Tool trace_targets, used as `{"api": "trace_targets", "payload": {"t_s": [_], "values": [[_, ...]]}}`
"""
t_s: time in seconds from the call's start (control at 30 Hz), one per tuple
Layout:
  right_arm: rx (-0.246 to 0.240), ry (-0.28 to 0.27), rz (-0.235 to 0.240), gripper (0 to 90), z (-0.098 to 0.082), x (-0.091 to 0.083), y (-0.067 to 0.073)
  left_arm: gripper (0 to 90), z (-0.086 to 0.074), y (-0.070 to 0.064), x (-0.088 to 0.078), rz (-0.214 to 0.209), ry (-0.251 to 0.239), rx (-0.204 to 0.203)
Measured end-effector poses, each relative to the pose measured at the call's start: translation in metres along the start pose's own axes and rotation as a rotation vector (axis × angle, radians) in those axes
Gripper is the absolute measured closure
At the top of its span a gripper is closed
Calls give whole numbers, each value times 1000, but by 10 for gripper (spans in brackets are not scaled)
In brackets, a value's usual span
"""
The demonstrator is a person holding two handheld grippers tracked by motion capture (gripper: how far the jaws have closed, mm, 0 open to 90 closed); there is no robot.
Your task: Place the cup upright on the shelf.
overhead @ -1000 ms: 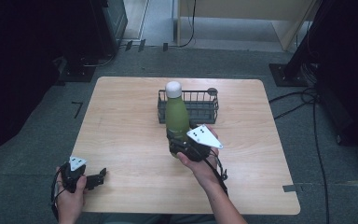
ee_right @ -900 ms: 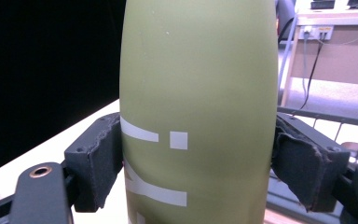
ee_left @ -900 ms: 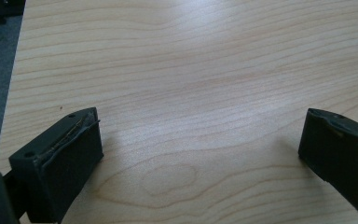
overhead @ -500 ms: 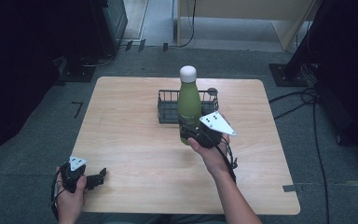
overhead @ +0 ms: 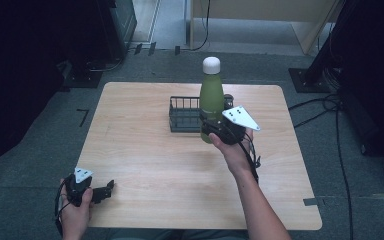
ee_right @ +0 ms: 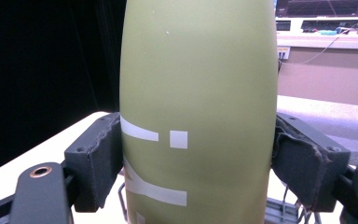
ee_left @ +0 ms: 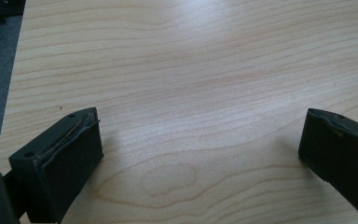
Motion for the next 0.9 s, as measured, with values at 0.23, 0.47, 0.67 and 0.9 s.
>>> {"api": "trace_targets", "payload": {"t_s": [0.23, 0.47, 0.67, 0.9], "values": [[1, -1, -11, 210, 8, 12, -8, 0, 0, 0, 0, 0, 2, 0], [4, 1, -25, 210, 15, 25, -15, 0, 0, 0, 0, -1, 0, 0], [10, 6, -28, 210, 20, 37, -22, 0, 0, 0, 0, -1, 1, -1], [13, 2, -39, 210, 26, 50, -27, 0, 0, 0, 0, 0, 1, 0]]}}
Point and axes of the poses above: each handheld gripper's, and its own axes: x roughly forward along the jaws, z roughly out of its top, y roughly to its left, the point moved 1 cm from there along x, roughly forward along the jaws, and after that the axes turned 7 degrees about -z, right-handed, at the moved point
